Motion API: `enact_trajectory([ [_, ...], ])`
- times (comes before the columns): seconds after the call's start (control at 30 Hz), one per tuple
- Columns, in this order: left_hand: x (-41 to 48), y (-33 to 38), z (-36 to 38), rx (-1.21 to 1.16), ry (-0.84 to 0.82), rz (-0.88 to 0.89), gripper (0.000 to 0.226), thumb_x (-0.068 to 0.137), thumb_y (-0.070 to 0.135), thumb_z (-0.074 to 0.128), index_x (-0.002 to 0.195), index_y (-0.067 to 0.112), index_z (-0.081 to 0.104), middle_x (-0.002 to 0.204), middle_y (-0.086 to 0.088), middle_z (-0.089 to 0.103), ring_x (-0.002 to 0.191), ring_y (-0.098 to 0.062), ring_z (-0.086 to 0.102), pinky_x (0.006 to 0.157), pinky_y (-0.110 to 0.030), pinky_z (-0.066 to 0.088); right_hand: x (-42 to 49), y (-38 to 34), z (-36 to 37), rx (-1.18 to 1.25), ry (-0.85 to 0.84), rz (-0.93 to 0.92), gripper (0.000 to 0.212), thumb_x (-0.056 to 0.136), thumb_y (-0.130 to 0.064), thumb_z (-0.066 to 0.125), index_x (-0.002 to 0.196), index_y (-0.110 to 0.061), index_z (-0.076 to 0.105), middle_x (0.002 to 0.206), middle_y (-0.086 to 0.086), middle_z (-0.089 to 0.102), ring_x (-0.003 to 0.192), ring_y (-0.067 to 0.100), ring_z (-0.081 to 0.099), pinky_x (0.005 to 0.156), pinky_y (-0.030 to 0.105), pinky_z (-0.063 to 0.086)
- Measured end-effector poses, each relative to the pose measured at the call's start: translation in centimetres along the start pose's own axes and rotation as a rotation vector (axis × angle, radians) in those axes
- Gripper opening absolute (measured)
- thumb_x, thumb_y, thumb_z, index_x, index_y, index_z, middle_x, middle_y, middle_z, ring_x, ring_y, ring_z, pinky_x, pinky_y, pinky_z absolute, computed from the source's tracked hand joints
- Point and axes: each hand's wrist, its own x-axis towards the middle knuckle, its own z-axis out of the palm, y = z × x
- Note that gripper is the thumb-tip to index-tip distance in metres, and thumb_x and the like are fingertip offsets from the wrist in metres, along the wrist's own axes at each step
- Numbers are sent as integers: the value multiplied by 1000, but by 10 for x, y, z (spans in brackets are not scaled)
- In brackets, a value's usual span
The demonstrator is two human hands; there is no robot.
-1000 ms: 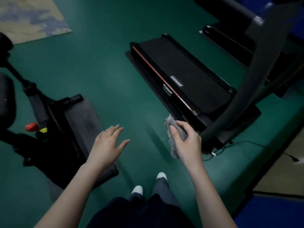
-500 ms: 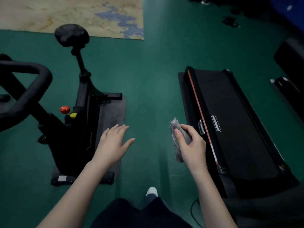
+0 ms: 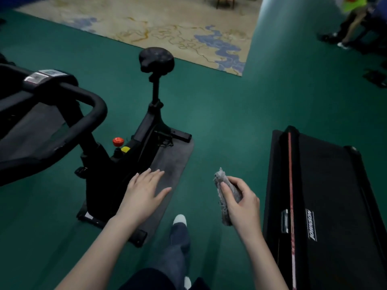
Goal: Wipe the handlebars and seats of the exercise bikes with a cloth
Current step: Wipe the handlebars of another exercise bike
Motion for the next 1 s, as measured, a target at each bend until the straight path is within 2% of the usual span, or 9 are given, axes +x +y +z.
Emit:
enact_trajectory([
  [0.23, 92, 3, -15, -69, 47, -25, 62, 94, 57, 36, 147, 25, 29, 153, 8, 30, 145, -10, 14, 118, -33, 5, 105, -15, 24, -27, -57, -101, 20, 86, -18, 68, 87, -37, 62, 85, -24, 67, 84, -12, 60, 69, 0, 38],
  [0.47, 155, -8, -32, -74, 102, -67, 62, 94, 58, 35, 147, 26, 28, 154, 9, 28, 145, -9, 13, 119, -33, 5, 192, -33, 52, -26, -124, -151, 12, 87, -19, 67, 90, -31, 65, 87, -20, 68, 84, -8, 61, 69, 2, 40],
  [0.67, 166, -26, -37, -104, 131, -201, 62, 94, 59, 34, 147, 26, 29, 154, 9, 28, 145, -9, 13, 119, -33, 5, 239, -54, 97, -22, -287, -237, 9, 87, -19, 67, 92, -27, 67, 88, -19, 68, 85, -9, 60, 70, 1, 39],
  [0.77, 170, -30, -38, -122, 154, -282, 63, 93, 60, 33, 147, 27, 28, 154, 11, 27, 145, -8, 12, 120, -33, 5, 260, -63, 118, -8, -378, -283, 12, 87, -19, 67, 90, -31, 66, 88, -18, 69, 84, -8, 60, 71, 2, 40],
  [0.87, 177, -32, -39, -129, 189, -383, 63, 93, 60, 32, 147, 28, 28, 154, 11, 25, 145, -8, 12, 119, -32, 5, 284, -71, 139, 6, -482, -339, 15, 87, -20, 67, 89, -35, 64, 88, -19, 69, 85, -7, 61, 72, 4, 41],
  [1.0, 190, -32, -42, -152, 258, -552, 63, 93, 60, 33, 147, 28, 28, 155, 11, 25, 144, -8, 13, 119, -31, 5, 321, -80, 166, 24, -631, -427, 12, 87, -19, 67, 92, -30, 67, 90, -17, 69, 87, -5, 62, 74, 6, 42],
])
